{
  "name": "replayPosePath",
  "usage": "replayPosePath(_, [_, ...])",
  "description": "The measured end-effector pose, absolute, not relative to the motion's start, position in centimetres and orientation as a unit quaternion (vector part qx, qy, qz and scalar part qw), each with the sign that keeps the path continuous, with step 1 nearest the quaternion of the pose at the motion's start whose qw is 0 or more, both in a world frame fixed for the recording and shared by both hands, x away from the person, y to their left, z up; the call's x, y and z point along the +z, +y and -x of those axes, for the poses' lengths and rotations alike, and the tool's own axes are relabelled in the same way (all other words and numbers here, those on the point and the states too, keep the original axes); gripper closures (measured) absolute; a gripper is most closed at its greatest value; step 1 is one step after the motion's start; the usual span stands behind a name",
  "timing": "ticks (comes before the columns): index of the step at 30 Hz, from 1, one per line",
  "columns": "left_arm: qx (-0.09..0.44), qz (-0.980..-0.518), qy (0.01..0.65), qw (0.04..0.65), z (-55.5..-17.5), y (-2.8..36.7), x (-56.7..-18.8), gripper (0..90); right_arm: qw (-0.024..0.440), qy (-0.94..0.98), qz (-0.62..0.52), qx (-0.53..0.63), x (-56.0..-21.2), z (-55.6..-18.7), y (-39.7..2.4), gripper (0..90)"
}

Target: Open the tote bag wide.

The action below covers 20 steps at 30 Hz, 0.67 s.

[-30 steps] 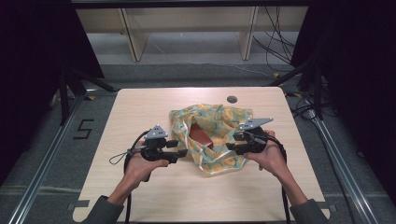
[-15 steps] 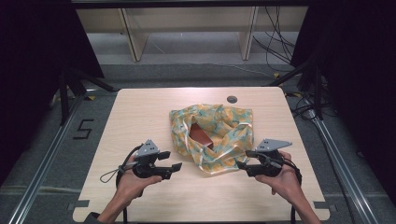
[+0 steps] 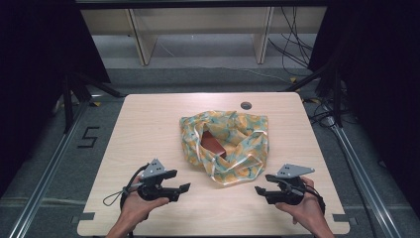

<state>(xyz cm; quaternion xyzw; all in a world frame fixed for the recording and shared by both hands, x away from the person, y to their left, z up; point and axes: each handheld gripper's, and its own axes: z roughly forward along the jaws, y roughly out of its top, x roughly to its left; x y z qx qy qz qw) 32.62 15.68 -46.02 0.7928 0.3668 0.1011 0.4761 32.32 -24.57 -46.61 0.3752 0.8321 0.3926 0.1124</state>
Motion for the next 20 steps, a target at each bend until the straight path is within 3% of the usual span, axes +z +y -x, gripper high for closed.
replayPosePath(20, [0.097, -0.790, 0.385, 0.466, -32.5, 16.1, -47.3, 25.1, 0.117, 0.838, -0.366, 0.388, -47.8, -32.5, -25.3, 37.9])
